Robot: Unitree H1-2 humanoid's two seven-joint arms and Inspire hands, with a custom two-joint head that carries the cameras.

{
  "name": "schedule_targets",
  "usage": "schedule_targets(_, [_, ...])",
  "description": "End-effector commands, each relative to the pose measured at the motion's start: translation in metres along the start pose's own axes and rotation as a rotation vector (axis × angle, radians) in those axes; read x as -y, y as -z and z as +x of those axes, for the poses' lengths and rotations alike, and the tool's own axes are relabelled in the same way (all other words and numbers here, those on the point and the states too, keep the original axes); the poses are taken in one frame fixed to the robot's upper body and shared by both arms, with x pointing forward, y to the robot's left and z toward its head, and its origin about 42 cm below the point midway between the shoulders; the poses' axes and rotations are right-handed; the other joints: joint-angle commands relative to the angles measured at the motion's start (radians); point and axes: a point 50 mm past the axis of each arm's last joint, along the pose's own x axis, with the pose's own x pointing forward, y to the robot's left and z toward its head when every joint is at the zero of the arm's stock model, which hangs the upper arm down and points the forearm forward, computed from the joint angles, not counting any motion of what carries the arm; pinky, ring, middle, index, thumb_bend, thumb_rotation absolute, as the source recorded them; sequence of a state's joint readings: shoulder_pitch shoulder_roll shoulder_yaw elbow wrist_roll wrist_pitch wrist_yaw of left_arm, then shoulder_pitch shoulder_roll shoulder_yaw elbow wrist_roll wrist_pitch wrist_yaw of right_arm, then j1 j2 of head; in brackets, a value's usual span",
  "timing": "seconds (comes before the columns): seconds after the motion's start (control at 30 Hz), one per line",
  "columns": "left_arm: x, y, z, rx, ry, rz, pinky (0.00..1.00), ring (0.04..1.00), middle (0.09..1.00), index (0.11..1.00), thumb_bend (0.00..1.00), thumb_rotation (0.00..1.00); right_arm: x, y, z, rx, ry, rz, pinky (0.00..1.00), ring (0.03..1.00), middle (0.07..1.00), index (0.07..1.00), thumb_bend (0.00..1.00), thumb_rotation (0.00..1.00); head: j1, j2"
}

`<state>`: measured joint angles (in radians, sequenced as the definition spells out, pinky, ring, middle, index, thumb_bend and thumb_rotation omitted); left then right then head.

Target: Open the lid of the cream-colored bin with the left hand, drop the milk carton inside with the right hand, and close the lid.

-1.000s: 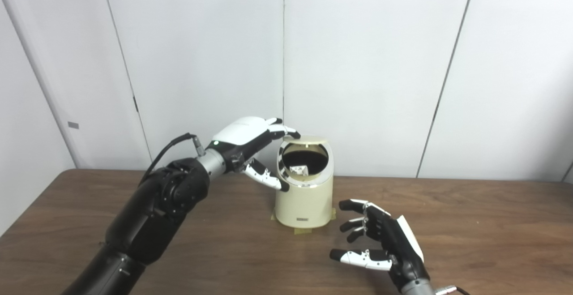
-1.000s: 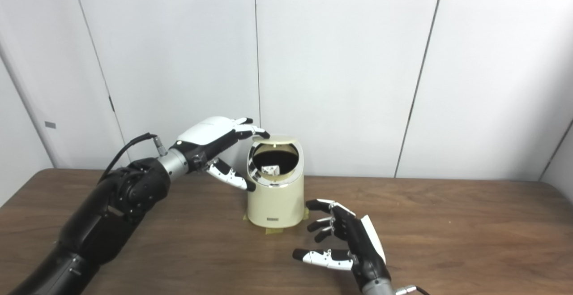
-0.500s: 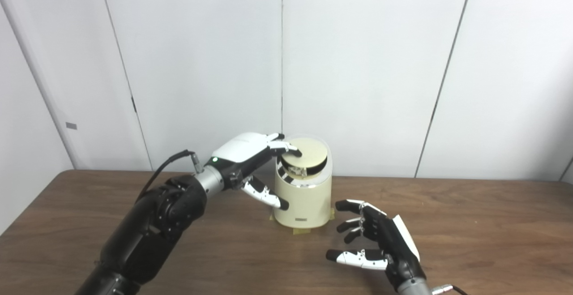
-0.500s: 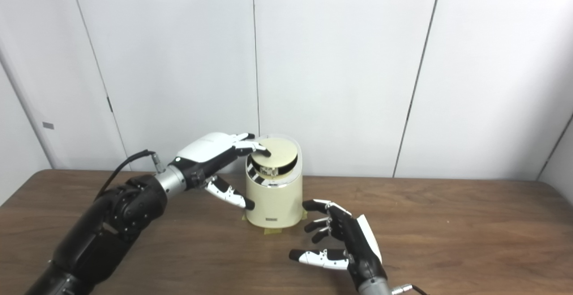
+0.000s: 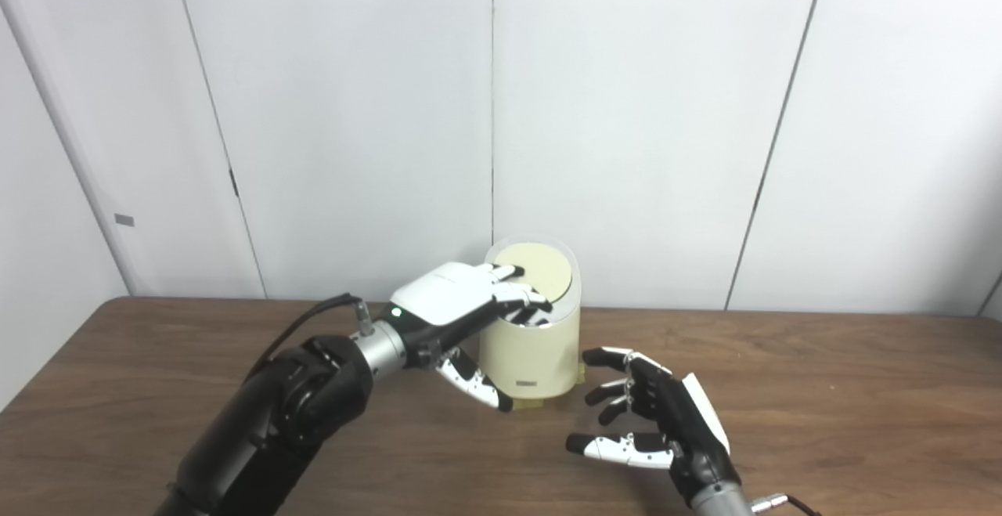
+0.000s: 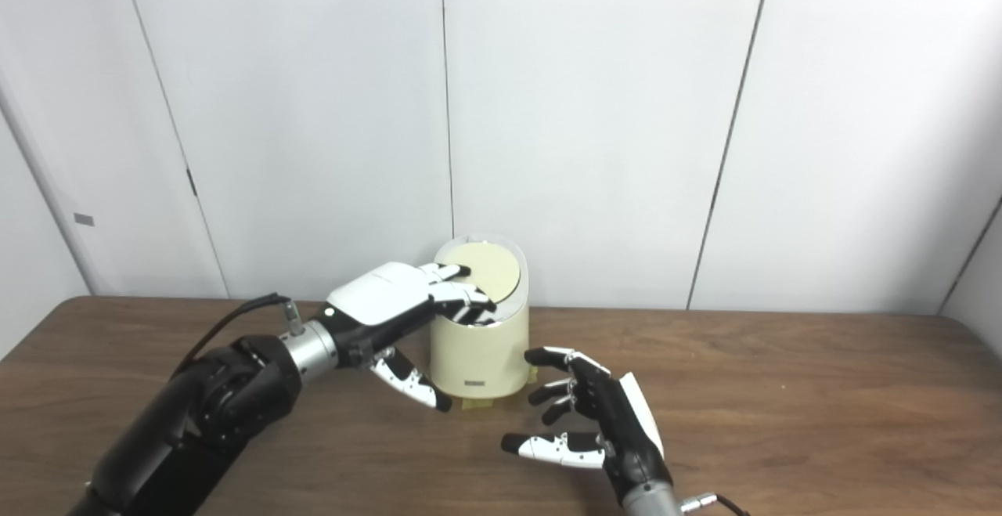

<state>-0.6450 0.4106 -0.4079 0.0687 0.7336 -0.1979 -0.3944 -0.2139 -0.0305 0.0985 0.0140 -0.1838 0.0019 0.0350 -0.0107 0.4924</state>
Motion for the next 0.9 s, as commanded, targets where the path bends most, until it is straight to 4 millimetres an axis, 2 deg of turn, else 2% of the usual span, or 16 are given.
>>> schedule_targets(0.0, [-0.013,-0.009,0.005,0.0,-0.012,0.074,1.0,1.0,0.927,0.892,0.82,0.29,0.002,-0.024,0.014,0.091,0.008,-0.004,0.44,0.574,0.773,0.69,0.64,0.07,-0.002,0.002])
schedule_targets(0.1, [-0.007,-0.013,0.007,-0.045,0.039,0.135,1.0,1.0,0.935,0.899,0.83,0.29,0.002,-0.026,0.013,0.09,0.007,-0.005,0.44,0.575,0.775,0.688,0.63,0.08,-0.003,0.005])
schedule_targets(0.23, [-0.003,-0.014,0.009,-0.098,0.09,0.182,1.0,1.0,0.899,0.856,0.85,0.27,0.002,-0.027,0.013,0.093,0.006,-0.007,0.44,0.582,0.769,0.688,0.62,0.1,-0.004,0.007])
schedule_targets(0.43, [0.002,-0.013,0.01,-0.144,0.116,0.222,1.0,1.0,0.855,0.806,0.86,0.27,0.003,-0.029,0.012,0.094,0.009,-0.01,0.45,0.59,0.77,0.682,0.61,0.09,-0.006,0.013])
schedule_targets(0.7, [0.004,-0.008,0.008,-0.174,0.105,0.246,1.0,1.0,0.865,0.813,0.85,0.29,0.005,-0.029,0.012,0.094,0.011,-0.008,0.47,0.587,0.766,0.678,0.6,0.06,-0.002,0.019])
schedule_targets(0.87, [0.004,-0.005,0.006,-0.183,0.106,0.242,1.0,1.0,0.876,0.829,0.84,0.31,0.004,-0.029,0.011,0.087,0.008,-0.007,0.43,0.566,0.761,0.681,0.6,0.06,-0.001,0.023])
